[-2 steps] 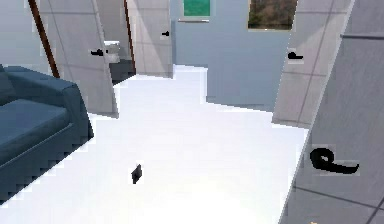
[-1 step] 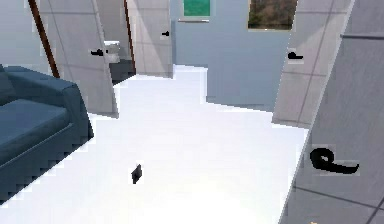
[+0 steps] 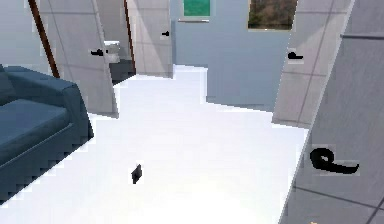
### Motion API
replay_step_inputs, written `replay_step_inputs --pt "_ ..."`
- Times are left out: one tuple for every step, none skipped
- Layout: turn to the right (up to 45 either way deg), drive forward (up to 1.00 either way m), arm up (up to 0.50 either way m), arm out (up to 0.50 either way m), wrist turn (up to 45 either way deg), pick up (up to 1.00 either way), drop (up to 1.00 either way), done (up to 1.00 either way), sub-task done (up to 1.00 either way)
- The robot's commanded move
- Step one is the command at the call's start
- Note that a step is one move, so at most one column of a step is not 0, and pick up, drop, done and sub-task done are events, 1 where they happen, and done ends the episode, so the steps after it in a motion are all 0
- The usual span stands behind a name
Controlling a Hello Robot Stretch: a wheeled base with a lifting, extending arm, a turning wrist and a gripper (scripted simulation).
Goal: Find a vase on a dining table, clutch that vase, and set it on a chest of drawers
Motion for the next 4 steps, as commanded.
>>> replay_step_inputs --pt "0.0 0.00 0.00 0.00 0.0 1.00 0.00 0.00 0.00" --pt "0.0 0.00 0.10 0.00 0.0 0.00 0.00 0.00 0.00" --pt "0.0 0.00 0.24 0.00 0.0 0.00 0.00 0.00 0.00" --pt "0.0 0.00 0.00 0.00 -45.0 0.00 0.00 0.00 0.00"
